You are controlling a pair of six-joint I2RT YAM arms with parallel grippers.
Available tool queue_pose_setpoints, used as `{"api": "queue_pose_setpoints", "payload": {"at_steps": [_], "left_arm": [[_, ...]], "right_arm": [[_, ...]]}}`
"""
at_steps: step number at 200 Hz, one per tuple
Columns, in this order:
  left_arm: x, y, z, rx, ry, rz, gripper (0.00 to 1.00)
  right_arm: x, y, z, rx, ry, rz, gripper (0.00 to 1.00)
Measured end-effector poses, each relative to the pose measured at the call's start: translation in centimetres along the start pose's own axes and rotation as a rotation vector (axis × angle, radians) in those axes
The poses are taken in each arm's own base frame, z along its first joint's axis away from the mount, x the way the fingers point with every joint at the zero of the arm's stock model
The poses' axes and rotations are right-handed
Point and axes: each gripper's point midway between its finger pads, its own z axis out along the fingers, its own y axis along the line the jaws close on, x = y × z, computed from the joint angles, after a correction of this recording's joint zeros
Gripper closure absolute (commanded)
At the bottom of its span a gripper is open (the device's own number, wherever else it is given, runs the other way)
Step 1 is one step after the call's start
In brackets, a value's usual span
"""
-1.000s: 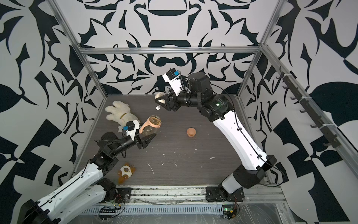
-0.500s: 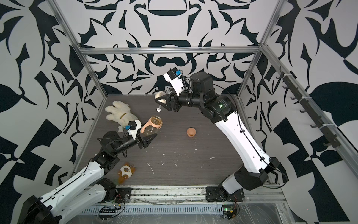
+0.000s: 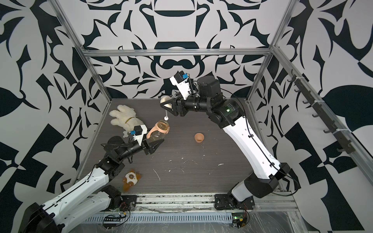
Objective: Assemble the baby bottles
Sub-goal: Close the nipple on the baby bottle.
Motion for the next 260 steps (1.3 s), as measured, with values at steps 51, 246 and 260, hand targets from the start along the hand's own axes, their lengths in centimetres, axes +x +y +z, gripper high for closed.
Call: {"api": "queue_pose_setpoints", "payload": {"at_steps": [51,246,260], "left_arm": [[-0.3,-0.1,0.0,0.008,-0.011,0.006,0.55],[-0.8,-0.1,0.1,0.012,-0.039,0.019,0.55],[-0.8,-0.1,0.1,0.012,-0.043,0.02,0.55]], "right_arm": [[0.0,0.3,0.3,-0.011,-0.004,0.01,0.6],[0.8,1.6,1.3,-0.05,0.015,0.037,0.61],[0.8,1.8,1.3,-0.053,0.016,0.037,0.61]]}}
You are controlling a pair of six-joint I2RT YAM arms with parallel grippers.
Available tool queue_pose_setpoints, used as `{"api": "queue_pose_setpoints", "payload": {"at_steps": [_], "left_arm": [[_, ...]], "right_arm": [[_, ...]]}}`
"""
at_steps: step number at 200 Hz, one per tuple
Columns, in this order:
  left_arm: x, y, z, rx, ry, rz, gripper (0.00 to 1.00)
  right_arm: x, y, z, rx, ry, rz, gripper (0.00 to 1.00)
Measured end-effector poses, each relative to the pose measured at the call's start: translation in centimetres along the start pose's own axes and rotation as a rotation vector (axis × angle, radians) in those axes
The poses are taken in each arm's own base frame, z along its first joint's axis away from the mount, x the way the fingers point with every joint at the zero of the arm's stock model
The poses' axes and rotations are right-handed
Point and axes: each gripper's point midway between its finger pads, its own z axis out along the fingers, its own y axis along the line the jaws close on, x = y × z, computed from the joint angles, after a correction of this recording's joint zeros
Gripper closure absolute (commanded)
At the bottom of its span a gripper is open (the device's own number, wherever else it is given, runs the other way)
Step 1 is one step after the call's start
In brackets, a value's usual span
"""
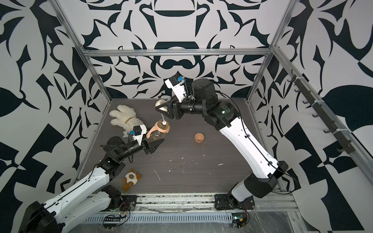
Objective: Assemble the baby bottles
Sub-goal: Close the nipple on the baby bottle.
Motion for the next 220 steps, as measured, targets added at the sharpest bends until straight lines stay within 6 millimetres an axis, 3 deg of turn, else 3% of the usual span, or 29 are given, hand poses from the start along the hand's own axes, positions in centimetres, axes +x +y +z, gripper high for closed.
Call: {"api": "queue_pose_setpoints", "payload": {"at_steps": [162,220], "left_arm": [[-0.5,-0.5,-0.4,0.015,-0.026,0.004,0.55],[-0.6,-0.6,-0.5,0.02,-0.03,0.003,0.55]], "right_arm": [[1.6,-1.9,0.4,0.092,0.044,0.016,0.63],[4.3,-3.1,1.8,0.103,0.114,0.051,0.62]]}}
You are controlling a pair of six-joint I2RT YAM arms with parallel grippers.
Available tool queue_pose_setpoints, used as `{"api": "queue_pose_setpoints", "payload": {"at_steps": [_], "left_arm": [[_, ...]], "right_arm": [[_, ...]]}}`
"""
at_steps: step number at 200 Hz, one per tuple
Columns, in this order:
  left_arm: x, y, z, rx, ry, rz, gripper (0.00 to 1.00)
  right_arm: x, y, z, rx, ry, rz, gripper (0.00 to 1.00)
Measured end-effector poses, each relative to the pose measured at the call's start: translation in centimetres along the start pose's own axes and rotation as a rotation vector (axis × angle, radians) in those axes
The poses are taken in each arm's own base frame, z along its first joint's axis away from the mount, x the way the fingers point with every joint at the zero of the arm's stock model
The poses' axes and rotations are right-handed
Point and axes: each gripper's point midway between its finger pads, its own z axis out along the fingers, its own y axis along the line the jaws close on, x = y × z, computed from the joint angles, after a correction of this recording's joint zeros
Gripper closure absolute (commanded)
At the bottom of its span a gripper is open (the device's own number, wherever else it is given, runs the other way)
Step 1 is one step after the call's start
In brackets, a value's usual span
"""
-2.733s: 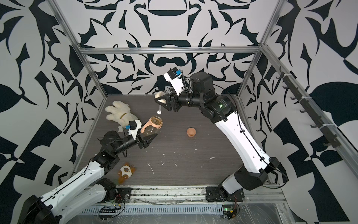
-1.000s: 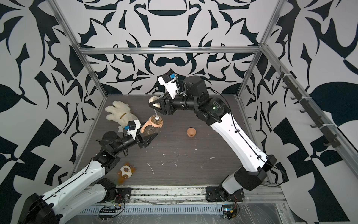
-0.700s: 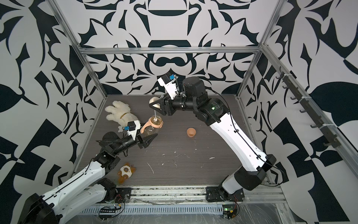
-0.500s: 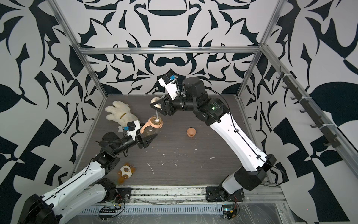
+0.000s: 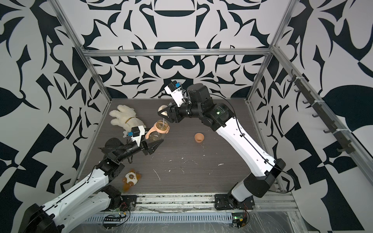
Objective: Assemble the baby bottles
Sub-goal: Close the nipple on the baby bottle.
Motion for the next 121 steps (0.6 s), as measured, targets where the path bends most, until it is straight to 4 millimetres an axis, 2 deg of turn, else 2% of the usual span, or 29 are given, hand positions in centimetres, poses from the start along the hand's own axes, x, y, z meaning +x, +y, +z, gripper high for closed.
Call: {"api": "queue_pose_setpoints", "payload": {"at_steps": [48,121], "left_arm": [[0.1,0.0,0.0,0.002,0.004,-0.003,0.55],[0.5,0.1,0.0,-0.002,0.018,-0.012,0.56]], "right_arm": [[2.8,-1.2,2.4,-0.014,0.075,0.05,0.63],[3.5,-0.4,3.3,-0.093,0.083,0.065,0.61]]}}
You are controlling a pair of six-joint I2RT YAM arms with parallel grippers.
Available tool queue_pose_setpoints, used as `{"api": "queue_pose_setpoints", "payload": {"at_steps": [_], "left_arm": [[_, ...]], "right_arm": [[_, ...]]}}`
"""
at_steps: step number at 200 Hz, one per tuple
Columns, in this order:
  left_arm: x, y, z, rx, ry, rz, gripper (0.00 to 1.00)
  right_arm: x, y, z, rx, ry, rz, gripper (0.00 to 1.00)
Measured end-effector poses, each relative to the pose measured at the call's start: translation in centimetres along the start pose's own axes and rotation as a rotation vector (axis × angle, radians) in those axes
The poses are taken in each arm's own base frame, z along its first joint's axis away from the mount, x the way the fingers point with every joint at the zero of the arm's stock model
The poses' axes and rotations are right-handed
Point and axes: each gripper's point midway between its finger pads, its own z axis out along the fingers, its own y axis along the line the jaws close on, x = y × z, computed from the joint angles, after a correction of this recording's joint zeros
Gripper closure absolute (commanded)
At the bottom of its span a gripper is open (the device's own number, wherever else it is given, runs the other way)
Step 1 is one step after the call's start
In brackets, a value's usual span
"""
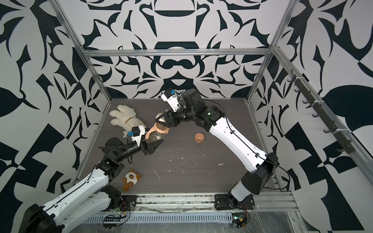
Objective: Assemble the baby bottles
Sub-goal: Close the nipple on the baby bottle.
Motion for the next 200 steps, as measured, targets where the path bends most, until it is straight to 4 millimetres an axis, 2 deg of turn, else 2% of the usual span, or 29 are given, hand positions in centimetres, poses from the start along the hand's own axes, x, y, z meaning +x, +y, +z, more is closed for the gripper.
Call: {"api": "queue_pose_setpoints", "payload": {"at_steps": [63,138,200], "left_arm": [[0.5,0.0,0.0,0.0,0.017,-0.009,0.55],[1.4,0.0,-0.1,-0.002,0.043,-0.024,0.55],[1.7,0.1,-0.1,-0.004,0.053,-0.03,0.55]], "right_arm": [[0.7,0.4,0.0,-0.027,0.027,-0.019,0.6],[2.6,0.3,-0.2,-0.028,0.1,-0.045,0.59],[2.9,0.1,0.2,-0.046,0.07,-0.03,0.6]]}}
